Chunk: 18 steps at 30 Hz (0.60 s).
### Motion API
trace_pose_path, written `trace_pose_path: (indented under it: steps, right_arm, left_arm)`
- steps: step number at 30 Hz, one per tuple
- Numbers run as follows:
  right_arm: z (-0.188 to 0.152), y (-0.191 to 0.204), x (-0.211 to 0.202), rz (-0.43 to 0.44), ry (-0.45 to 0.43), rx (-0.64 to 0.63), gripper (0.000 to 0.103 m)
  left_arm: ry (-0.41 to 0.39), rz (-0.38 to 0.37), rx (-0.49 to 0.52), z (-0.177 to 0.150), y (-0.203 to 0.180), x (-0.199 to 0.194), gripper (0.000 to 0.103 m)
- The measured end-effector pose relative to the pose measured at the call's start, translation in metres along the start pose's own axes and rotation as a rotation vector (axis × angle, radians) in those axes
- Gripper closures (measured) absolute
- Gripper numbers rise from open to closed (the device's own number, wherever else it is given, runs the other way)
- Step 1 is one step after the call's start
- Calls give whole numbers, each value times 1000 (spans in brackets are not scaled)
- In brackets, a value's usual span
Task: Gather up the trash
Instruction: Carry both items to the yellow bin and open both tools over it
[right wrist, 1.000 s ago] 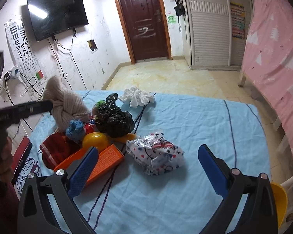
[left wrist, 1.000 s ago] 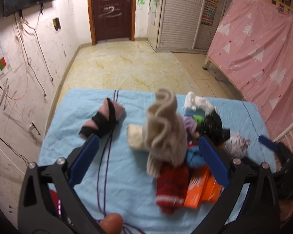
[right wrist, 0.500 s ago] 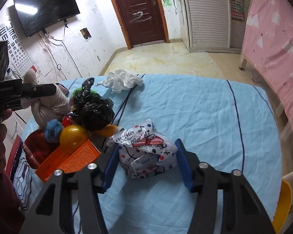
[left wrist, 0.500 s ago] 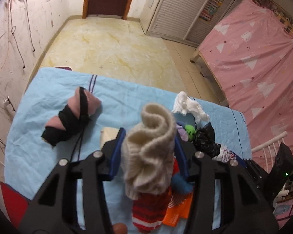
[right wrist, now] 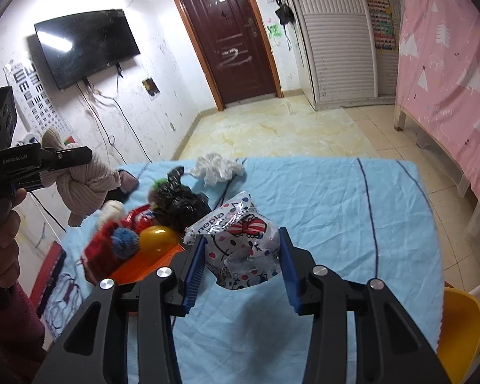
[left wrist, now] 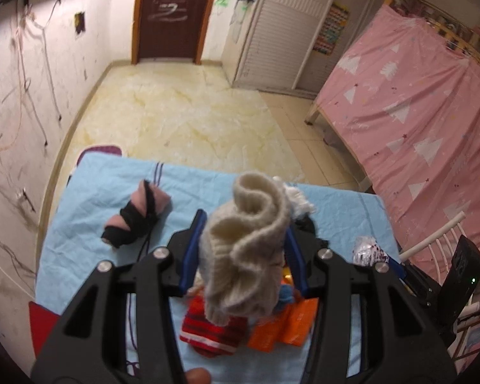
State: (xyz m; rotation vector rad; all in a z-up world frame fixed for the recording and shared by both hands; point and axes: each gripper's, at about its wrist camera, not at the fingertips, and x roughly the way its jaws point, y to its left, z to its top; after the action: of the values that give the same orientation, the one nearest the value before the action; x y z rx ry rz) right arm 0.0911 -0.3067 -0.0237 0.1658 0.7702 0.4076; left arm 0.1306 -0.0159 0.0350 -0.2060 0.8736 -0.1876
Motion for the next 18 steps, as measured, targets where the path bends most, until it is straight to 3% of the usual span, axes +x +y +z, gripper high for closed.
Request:
trace_pose_path:
  steps: [8, 18]
  right_arm:
    - [-2, -26, -48, 1, -98, 68, 66]
    - [-31, -105, -136, -163, -245, 210, 66]
  left_arm:
    - [-10, -88, 140, -1, -72, -11, 58]
    - [66, -200, 337, -17, -190, 8, 58]
